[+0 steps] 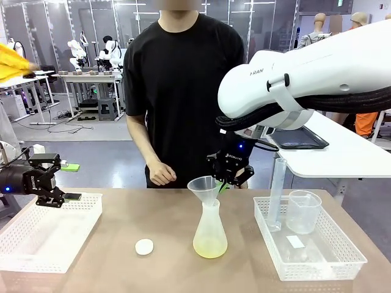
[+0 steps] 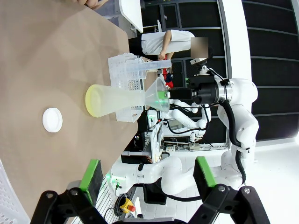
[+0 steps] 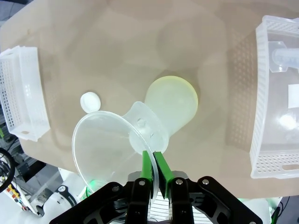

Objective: Prepare the solutions needed for the experiment.
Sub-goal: Once the solution is in the Big flask , pick up the Plastic Funnel and place it back into the right Organizing basket.

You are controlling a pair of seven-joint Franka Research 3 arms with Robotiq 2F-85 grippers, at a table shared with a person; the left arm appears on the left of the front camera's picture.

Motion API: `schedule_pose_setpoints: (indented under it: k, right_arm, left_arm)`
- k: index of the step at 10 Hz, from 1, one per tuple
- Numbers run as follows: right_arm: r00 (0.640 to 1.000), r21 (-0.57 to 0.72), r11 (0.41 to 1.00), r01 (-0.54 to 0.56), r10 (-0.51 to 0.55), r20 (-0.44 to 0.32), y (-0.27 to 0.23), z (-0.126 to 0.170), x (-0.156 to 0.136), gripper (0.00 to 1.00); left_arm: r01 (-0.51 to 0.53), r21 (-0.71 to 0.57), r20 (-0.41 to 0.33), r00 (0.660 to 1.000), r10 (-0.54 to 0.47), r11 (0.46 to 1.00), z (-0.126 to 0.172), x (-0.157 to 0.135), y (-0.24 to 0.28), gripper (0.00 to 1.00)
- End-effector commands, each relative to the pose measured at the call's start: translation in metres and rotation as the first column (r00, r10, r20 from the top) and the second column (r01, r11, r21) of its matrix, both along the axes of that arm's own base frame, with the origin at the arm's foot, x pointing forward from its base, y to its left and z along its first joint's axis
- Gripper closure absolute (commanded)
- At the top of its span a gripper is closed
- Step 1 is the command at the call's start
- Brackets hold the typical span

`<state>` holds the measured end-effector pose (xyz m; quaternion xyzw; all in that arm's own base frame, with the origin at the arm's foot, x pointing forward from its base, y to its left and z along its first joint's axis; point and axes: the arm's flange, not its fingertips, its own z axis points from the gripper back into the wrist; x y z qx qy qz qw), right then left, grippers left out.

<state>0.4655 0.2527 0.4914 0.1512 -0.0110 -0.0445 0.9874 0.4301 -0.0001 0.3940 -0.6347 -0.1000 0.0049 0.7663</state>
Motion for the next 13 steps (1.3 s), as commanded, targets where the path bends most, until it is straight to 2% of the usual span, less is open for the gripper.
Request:
schedule_pose_setpoints:
  k: [1, 10, 13]
  right_arm:
    - [0.999, 0.043, 0.999, -0.028, 0.026, 0.04, -0.006, -0.003, -0.011, 1.0]
    - [0.976, 0.066, 0.993, -0.098, 0.083, 0.202, -0.003, 0.031, -0.048, 1.0]
    - [0.962, 0.061, 0.993, -0.098, 0.079, 0.261, -0.004, 0.043, -0.046, 1.0]
  left_arm:
    - [-0.004, -0.029, 0.024, 1.0, 0.004, 1.0, 0.002, 0.001, -0.001, 0.0]
    - [-0.004, -0.029, 0.024, 1.0, 0.004, 1.0, 0.002, 0.001, -0.001, 0.0]
    - [-0.004, -0.029, 0.024, 1.0, 0.004, 1.0, 0.002, 0.001, -0.001, 0.0]
